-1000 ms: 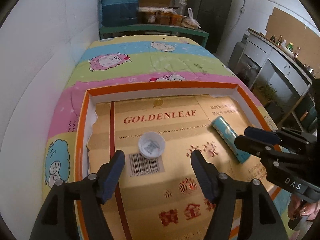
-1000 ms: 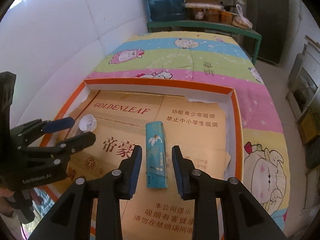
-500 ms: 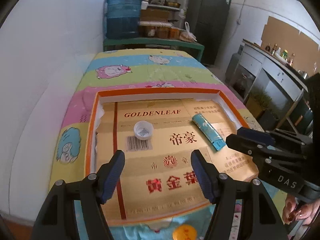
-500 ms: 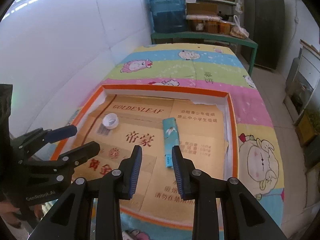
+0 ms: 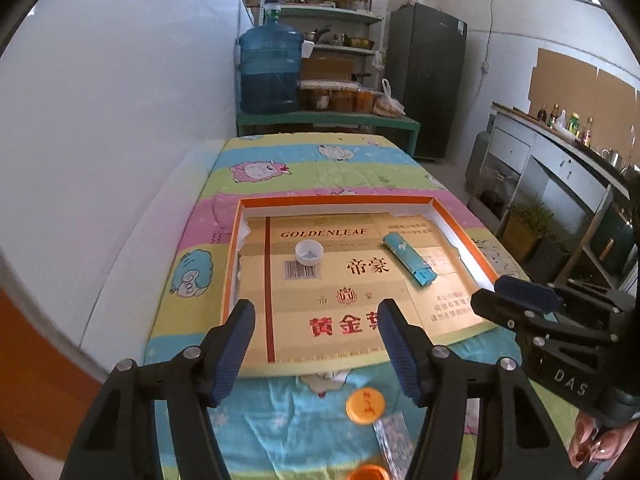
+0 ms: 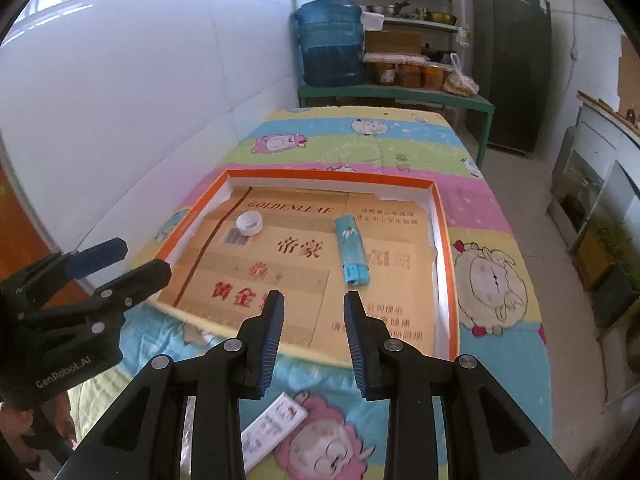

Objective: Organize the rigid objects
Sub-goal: 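Withdraw both open tools from the box back toward the items, then lower the left tool onto the blue bottle cap and grasp it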

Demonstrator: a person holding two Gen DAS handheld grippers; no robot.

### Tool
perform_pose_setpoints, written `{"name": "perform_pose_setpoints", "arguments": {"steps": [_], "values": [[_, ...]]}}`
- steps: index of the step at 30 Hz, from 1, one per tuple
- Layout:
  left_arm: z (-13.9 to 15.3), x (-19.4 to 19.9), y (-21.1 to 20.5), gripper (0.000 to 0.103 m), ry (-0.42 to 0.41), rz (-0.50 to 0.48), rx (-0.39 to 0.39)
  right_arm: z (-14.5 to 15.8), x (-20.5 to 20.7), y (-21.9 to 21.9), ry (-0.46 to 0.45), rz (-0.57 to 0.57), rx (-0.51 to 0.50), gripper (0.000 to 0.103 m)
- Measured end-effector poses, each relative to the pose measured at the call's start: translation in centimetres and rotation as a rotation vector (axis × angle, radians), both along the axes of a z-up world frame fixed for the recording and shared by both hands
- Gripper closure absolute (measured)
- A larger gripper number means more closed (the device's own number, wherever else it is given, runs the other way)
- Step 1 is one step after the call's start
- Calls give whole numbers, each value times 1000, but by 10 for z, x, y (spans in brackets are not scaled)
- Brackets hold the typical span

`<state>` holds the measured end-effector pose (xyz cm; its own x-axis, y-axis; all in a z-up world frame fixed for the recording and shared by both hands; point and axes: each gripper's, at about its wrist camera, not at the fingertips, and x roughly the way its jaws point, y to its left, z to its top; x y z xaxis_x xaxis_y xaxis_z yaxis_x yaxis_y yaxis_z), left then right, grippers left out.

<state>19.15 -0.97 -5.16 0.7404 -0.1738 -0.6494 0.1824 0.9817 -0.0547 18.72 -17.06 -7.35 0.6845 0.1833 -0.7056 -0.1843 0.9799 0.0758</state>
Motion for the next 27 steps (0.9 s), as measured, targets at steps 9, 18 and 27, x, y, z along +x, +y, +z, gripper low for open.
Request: {"name": "perform_pose_setpoints", "arguments": {"steps": [9,18,27], "values": [[14,-39,13,42,-32,26,-35,13,-44,5,-41,-28,3,71],[12,-81,23,42,-29,31,-66,11,-93,17,-26,-21,63,71],[8,-113,28,42,-50,34,-65,-1,-126,19,5,-43,80,70]]}}
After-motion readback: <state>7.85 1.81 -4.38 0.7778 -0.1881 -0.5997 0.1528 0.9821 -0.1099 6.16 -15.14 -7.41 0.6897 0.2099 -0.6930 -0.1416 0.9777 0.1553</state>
